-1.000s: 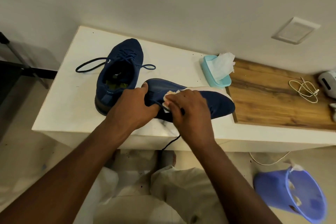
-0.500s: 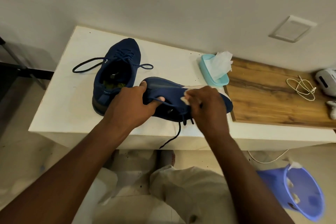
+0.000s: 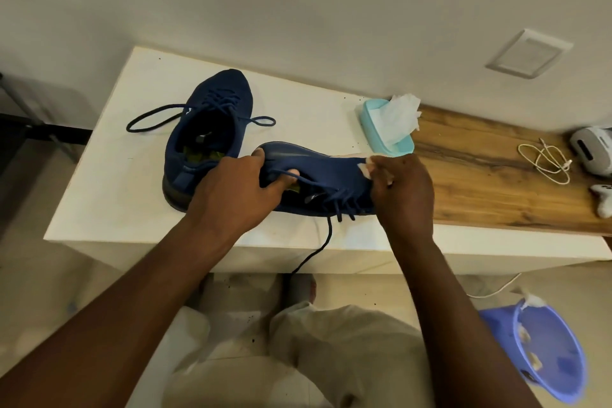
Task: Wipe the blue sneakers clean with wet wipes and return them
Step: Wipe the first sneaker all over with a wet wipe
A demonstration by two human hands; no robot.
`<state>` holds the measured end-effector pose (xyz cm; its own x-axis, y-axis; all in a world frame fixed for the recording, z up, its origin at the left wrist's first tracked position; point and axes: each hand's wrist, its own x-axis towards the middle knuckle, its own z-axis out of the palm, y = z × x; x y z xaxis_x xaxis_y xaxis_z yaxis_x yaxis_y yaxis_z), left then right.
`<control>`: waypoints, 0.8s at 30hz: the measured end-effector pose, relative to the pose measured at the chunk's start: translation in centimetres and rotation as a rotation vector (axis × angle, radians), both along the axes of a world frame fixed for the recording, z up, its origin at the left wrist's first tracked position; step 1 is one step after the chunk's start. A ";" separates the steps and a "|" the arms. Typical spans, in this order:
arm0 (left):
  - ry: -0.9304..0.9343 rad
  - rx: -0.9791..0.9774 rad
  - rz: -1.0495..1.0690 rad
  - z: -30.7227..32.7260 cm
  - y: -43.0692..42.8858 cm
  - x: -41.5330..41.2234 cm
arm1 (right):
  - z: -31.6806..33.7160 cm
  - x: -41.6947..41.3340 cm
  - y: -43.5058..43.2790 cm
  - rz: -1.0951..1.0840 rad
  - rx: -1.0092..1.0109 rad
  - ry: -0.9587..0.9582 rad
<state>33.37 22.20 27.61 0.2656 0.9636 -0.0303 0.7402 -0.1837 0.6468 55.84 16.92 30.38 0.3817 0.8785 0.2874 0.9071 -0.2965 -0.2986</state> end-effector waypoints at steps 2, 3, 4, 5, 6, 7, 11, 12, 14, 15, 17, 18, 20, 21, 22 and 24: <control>0.018 0.005 0.011 0.0 0.1 0.2 | -0.1 -1.1 0.6 0.018 -0.054 0.030; 0.029 0.005 0.011 0.1 0.1 0.3 | -0.3 -2.6 1.0 0.085 -0.112 0.064; 0.038 0.002 0.009 0.1 0.1 0.2 | -0.4 -4.4 1.2 0.171 -0.172 0.086; 0.045 -0.005 0.006 0.2 0.1 0.2 | -0.4 -6.0 1.2 0.267 -0.194 0.085; 0.047 -0.012 0.007 0.2 0.1 0.1 | -0.4 -7.0 1.3 0.342 -0.184 0.062; 0.043 -0.014 0.007 0.2 0.0 0.0 | -0.4 -7.0 1.5 0.378 -0.158 0.021; 0.004 -0.001 0.000 -0.1 -0.2 0.0 | -0.2 -1.8 2.5 0.131 -0.087 0.003; -0.001 -0.003 0.003 -0.1 -0.2 0.0 | -0.2 -0.8 2.5 0.031 -0.080 0.010; -0.003 0.008 0.001 -0.2 -0.1 0.2 | -0.3 -1.5 2.5 -0.005 -0.075 0.023; -0.001 0.012 0.000 -0.1 -0.1 0.3 | -0.4 -2.9 2.5 0.055 -0.087 0.051; -0.002 0.005 -0.008 -0.1 -0.1 0.3 | -0.4 -6.3 2.1 0.239 -0.100 0.103; -0.001 -0.006 -0.011 -0.2 -0.2 0.3 | -0.3 -7.4 1.9 0.331 -0.087 0.102; 0.000 -0.004 -0.017 -0.3 -0.2 0.3 | -0.4 -7.2 2.1 0.398 -0.072 0.028; -0.004 0.006 -0.020 -0.4 -0.2 0.3 | -0.4 -6.0 2.3 0.358 -0.075 0.006; -0.006 0.015 -0.024 -0.4 -0.3 0.3 | -0.5 -4.4 2.4 0.278 -0.084 0.002; 0.015 0.017 -0.026 -0.6 -0.3 0.5 | -0.6 -1.3 1.9 0.051 -0.049 -0.003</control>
<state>33.87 21.87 27.01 0.2902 0.9568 -0.0182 0.7449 -0.2139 0.6319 54.55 18.81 29.77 0.3352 0.9098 0.2449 0.9223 -0.2638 -0.2824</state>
